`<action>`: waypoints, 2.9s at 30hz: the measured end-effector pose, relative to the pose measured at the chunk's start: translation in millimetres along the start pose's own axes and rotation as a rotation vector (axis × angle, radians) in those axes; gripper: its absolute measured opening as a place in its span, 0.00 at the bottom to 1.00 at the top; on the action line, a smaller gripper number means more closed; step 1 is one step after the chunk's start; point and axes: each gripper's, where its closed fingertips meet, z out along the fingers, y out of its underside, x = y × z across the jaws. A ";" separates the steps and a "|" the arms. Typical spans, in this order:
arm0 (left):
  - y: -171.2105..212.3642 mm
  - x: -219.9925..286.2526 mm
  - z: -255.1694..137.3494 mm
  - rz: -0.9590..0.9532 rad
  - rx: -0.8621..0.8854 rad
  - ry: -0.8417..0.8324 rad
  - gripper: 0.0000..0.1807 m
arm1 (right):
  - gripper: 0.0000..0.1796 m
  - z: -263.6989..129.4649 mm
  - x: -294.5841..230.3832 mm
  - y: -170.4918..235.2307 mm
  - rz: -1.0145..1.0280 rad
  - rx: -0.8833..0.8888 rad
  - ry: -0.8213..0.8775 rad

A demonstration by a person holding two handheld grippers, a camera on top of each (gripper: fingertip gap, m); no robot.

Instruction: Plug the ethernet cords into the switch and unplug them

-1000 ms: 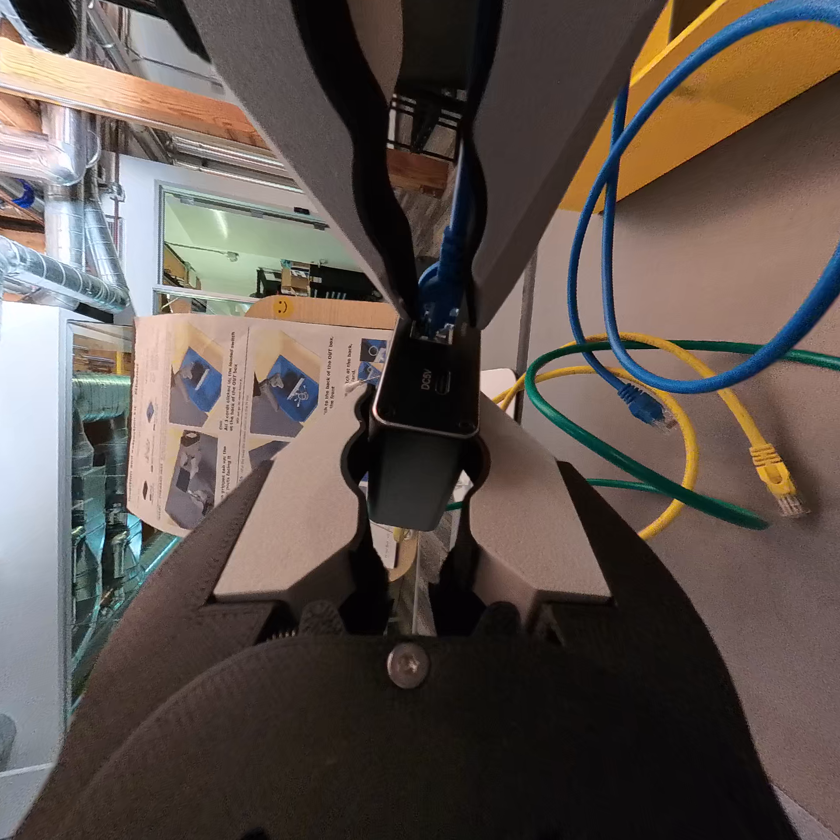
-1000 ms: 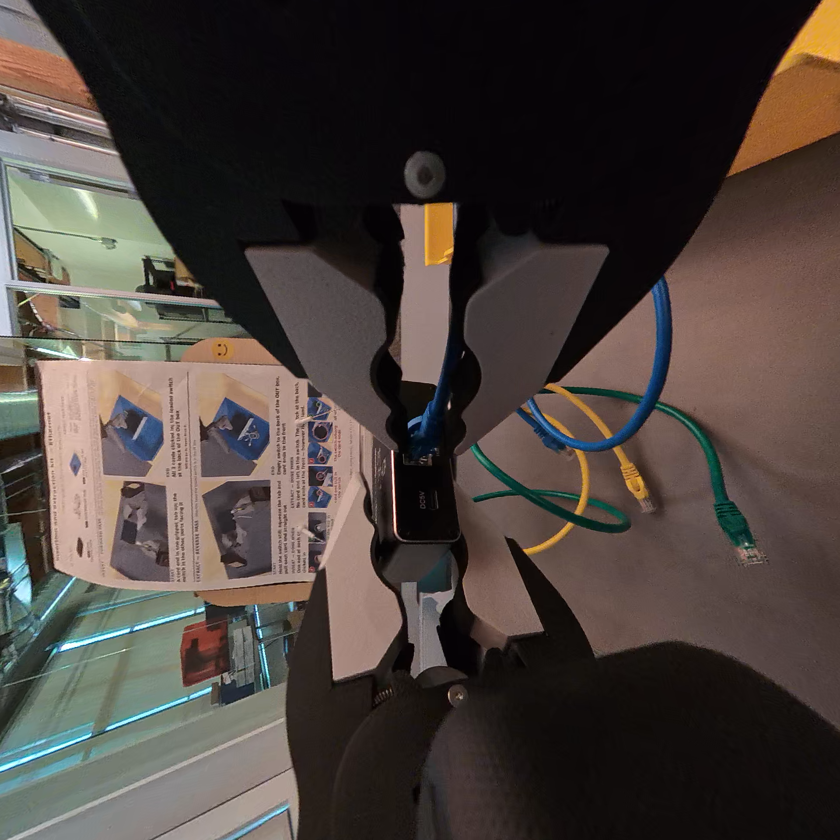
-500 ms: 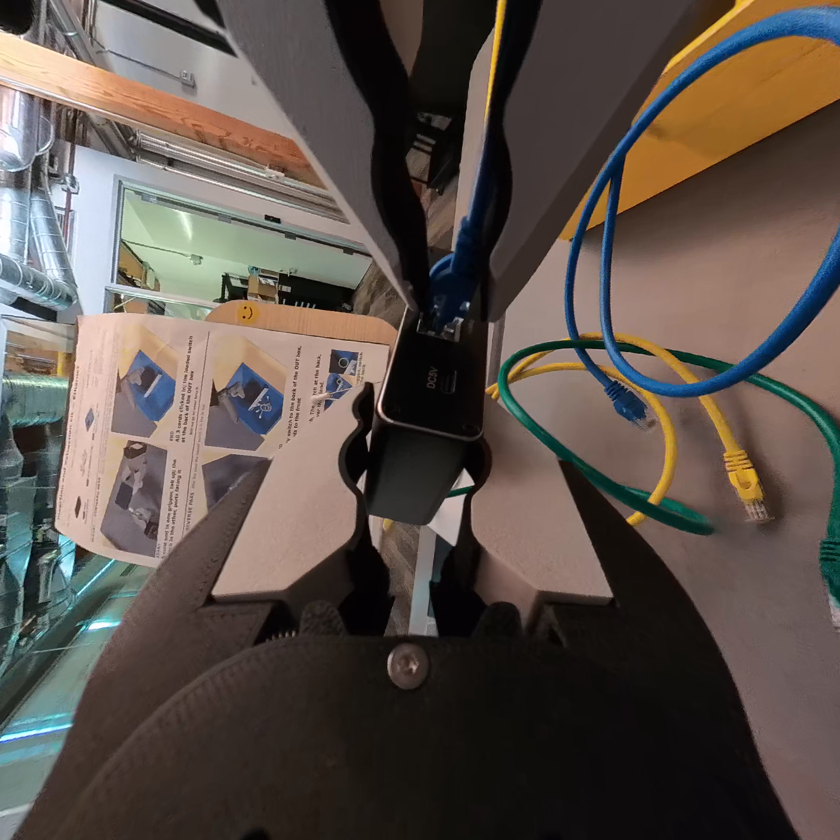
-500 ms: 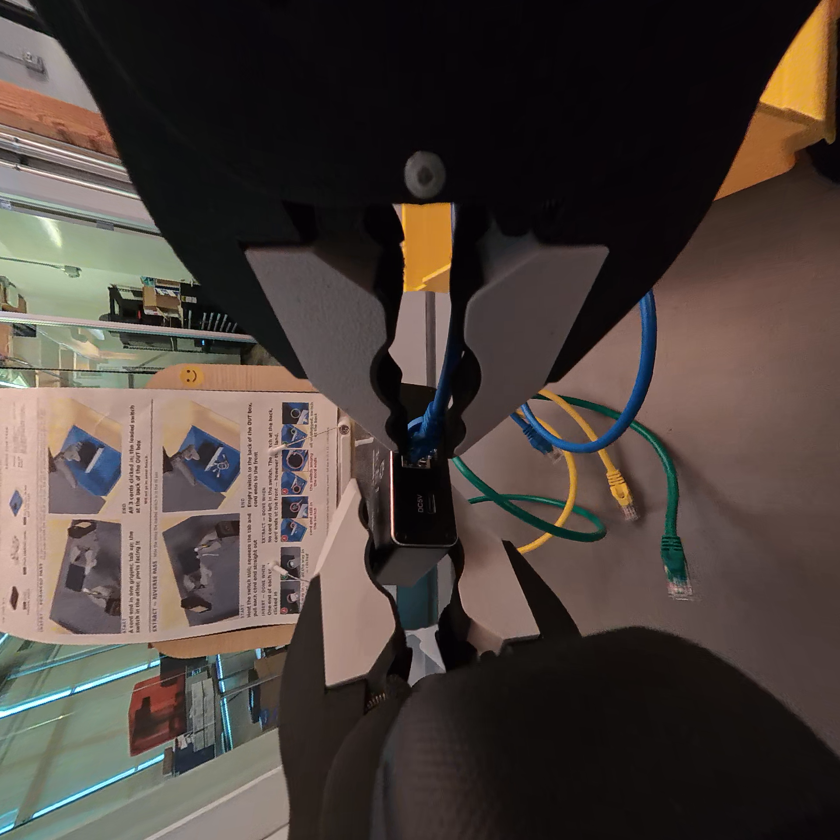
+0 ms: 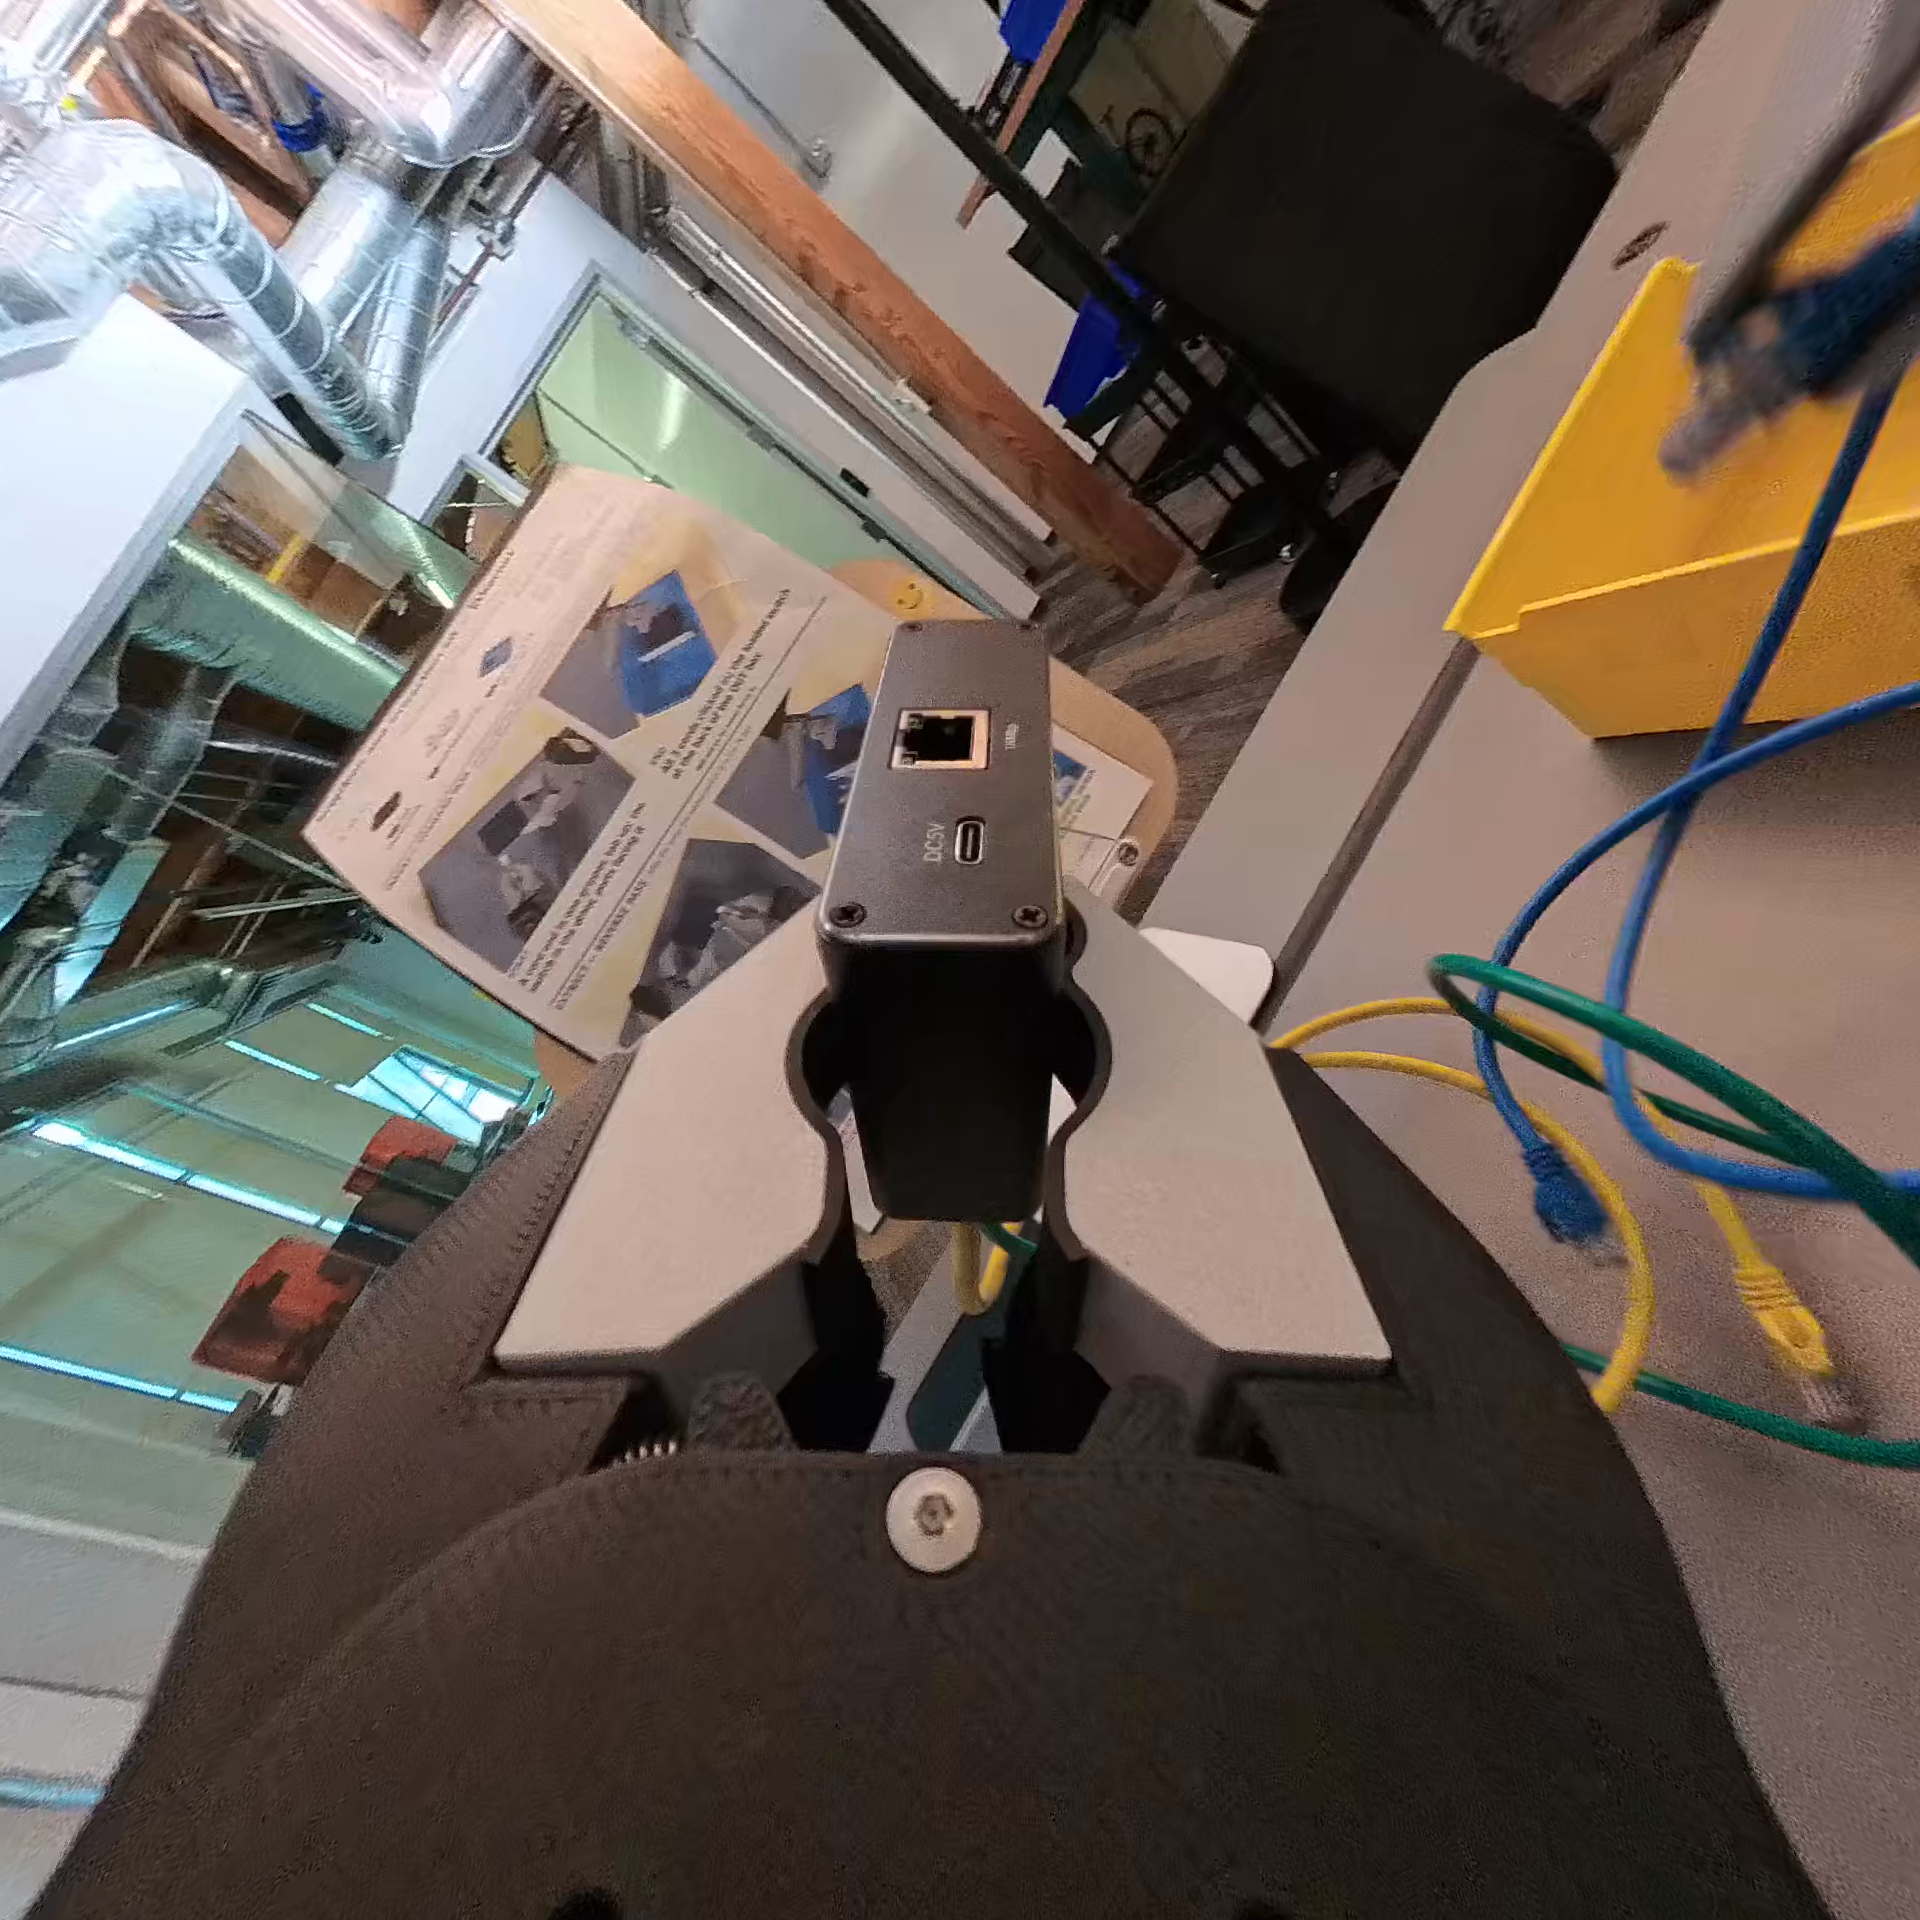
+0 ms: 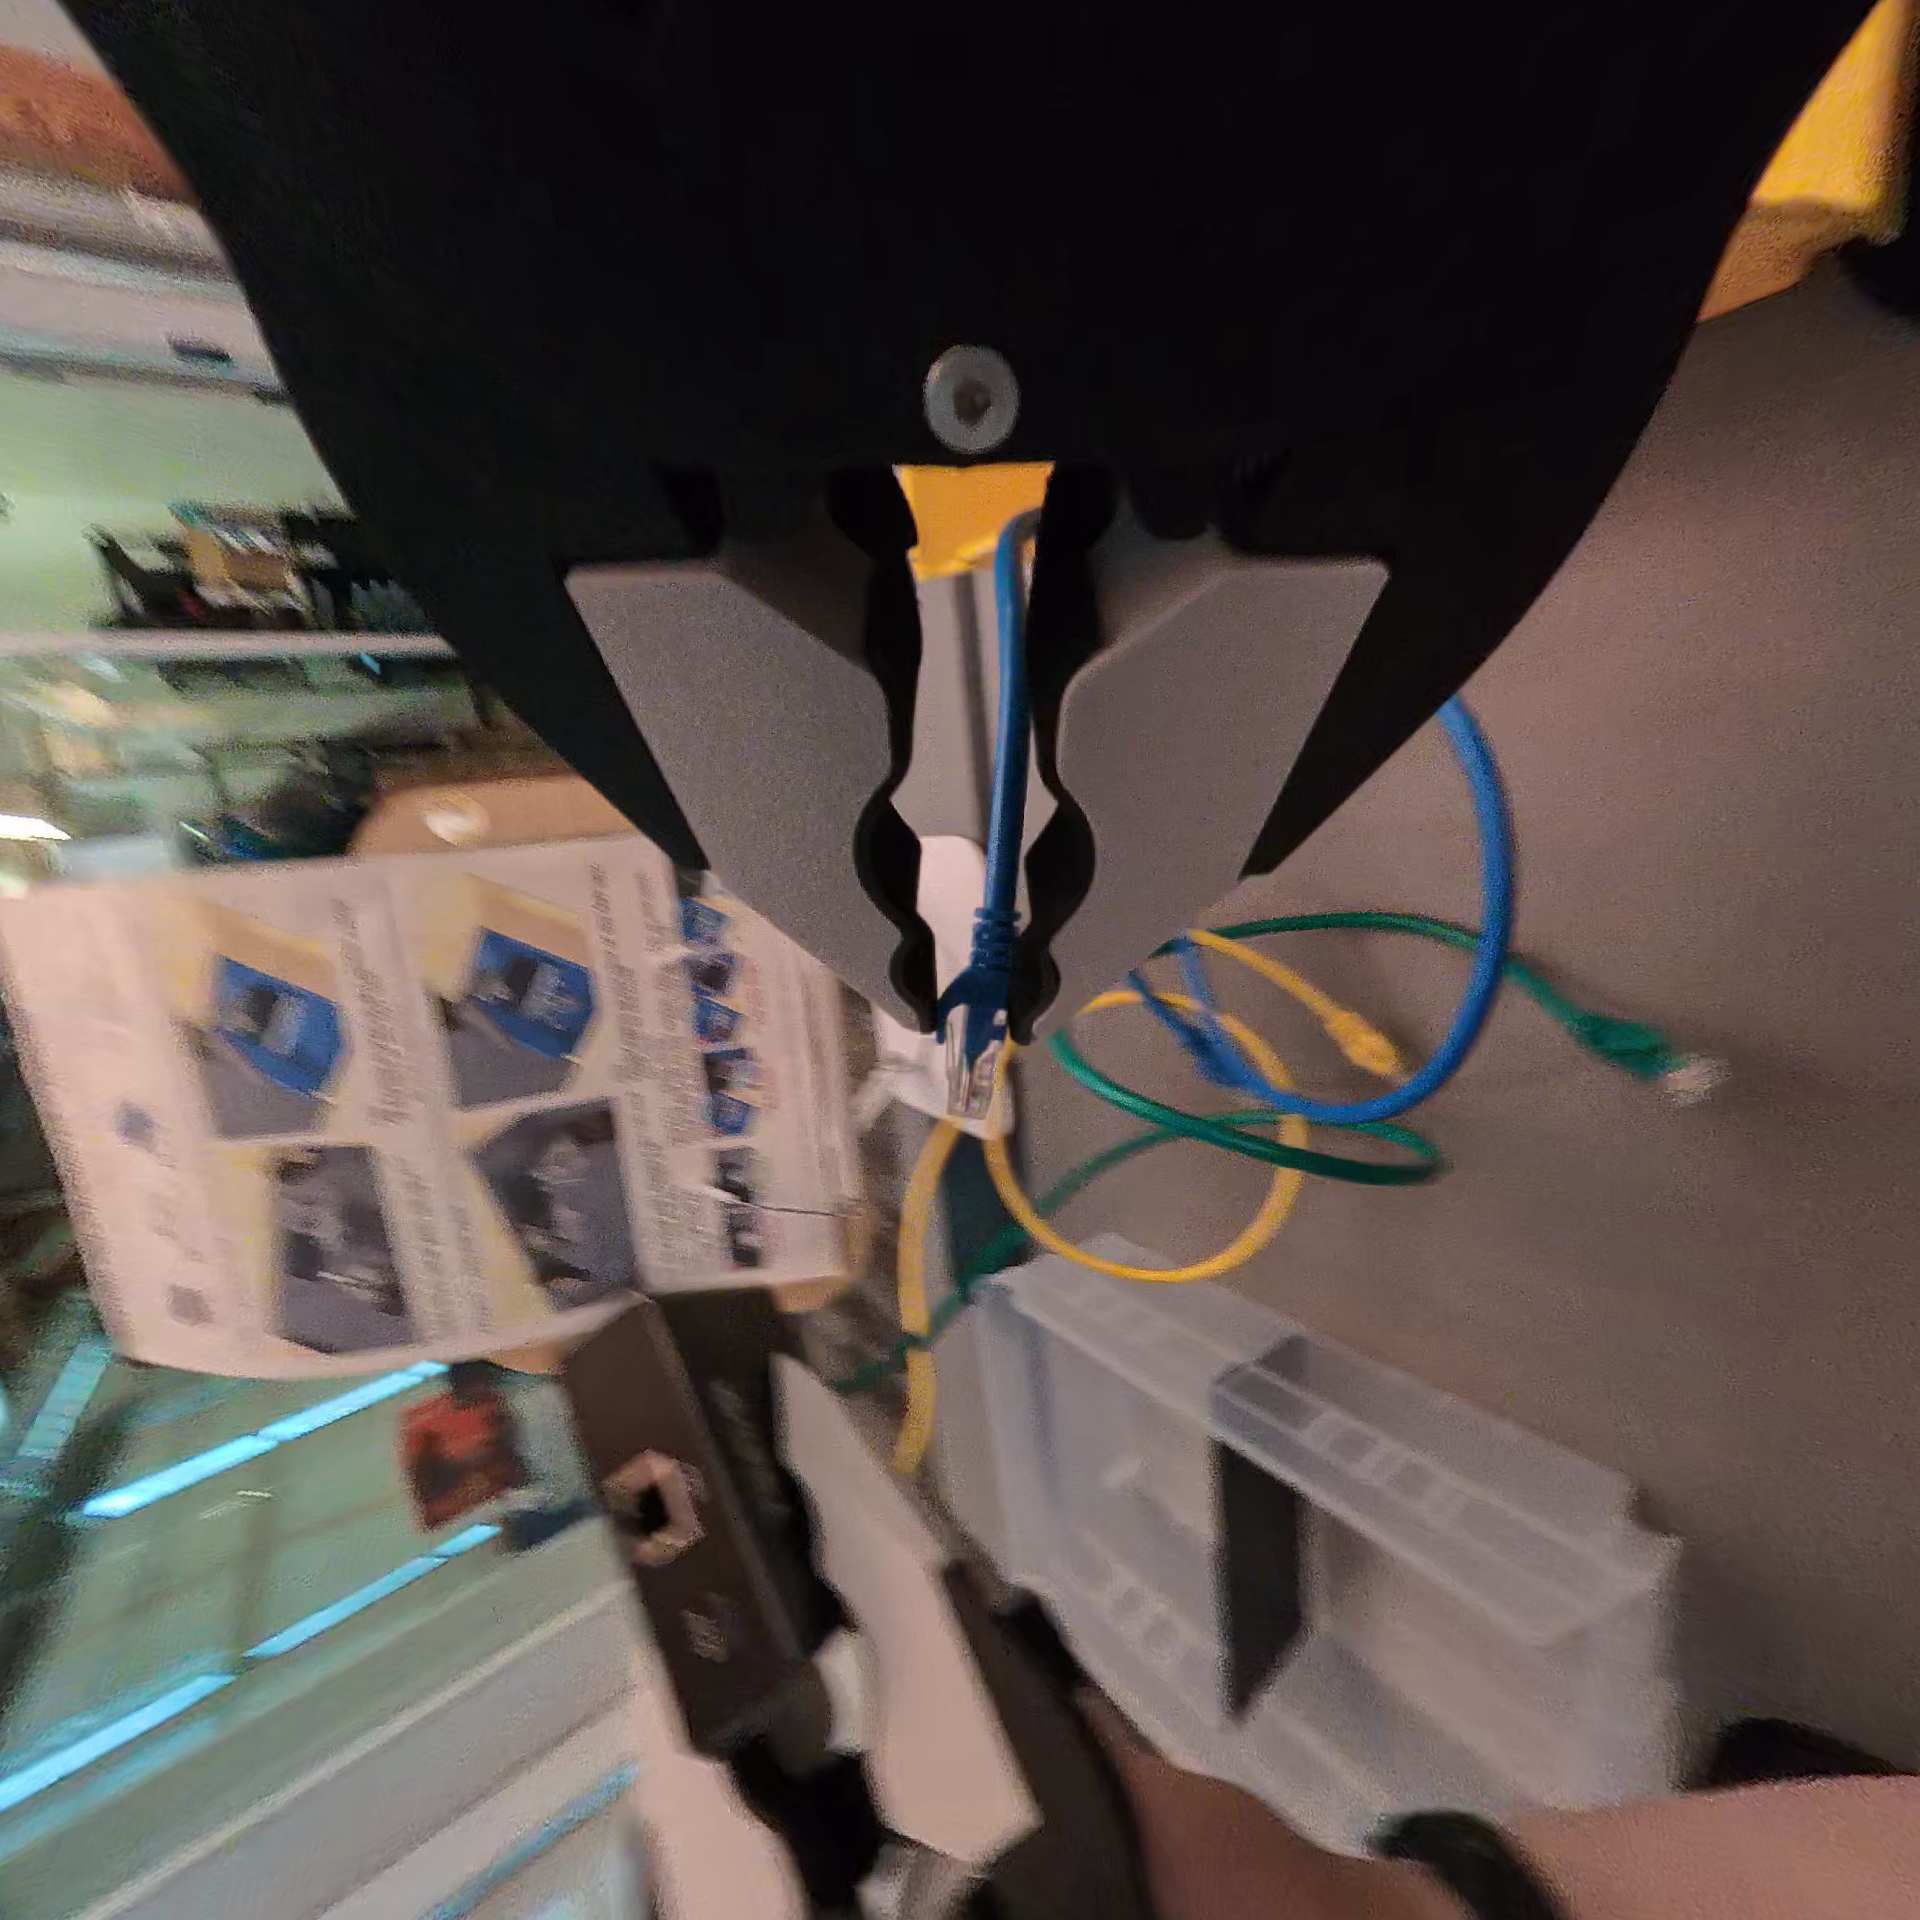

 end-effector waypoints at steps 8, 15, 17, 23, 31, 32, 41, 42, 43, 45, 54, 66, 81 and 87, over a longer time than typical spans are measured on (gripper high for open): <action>-11.5 -19.8 -24.4 -0.036 -0.001 -0.055 0.18 | 0.07 -134.1 97.1 36.0 0.174 0.046 0.537; -18.7 -20.0 -31.6 -0.056 0.022 -0.035 0.18 | 0.07 -177.2 85.6 92.8 0.302 -0.086 0.509; -17.3 -19.2 -30.1 -0.055 0.011 -0.033 0.18 | 0.07 -192.4 96.9 96.4 0.347 -0.035 0.587; -5.8 -12.2 -22.0 -0.062 -0.024 0.024 0.18 | 0.07 -226.3 112.0 72.4 0.273 0.174 0.749; -30.3 -3.0 -25.8 -0.163 0.114 0.105 0.18 | 0.07 -142.6 92.0 82.3 0.313 0.038 0.451; -34.8 -0.5 -28.5 -0.184 0.137 0.133 0.18 | 0.07 -131.5 95.4 82.4 0.315 0.036 0.457; -24.9 31.5 -14.7 -0.242 0.073 0.298 0.18 | 0.07 -31.1 92.4 26.9 0.155 0.000 0.451; -20.0 34.7 -11.7 -0.250 0.055 0.310 0.18 | 0.07 -28.4 100.2 18.4 0.135 0.004 0.470; -15.1 37.8 -8.9 -0.258 0.037 0.321 0.18 | 0.07 -26.5 109.1 7.9 0.123 0.016 0.478; -11.5 41.8 -5.2 -0.276 0.030 0.337 0.18 | 0.07 -26.7 131.2 -17.6 0.116 0.053 0.495; -31.7 20.7 -20.4 -0.391 0.158 0.297 0.19 | 0.07 -78.7 238.7 -94.4 0.052 -0.045 0.873; -38.0 -28.6 -67.0 -0.473 0.301 0.230 0.19 | 0.07 -146.9 241.2 -5.6 0.045 -0.466 0.822; -34.1 -30.5 -67.3 -0.477 0.291 0.222 0.19 | 0.07 -178.4 148.6 117.3 0.195 -0.803 0.637; -37.1 -23.9 -64.0 -0.464 0.281 0.236 0.18 | 0.07 -143.5 46.7 170.7 0.539 -0.803 0.344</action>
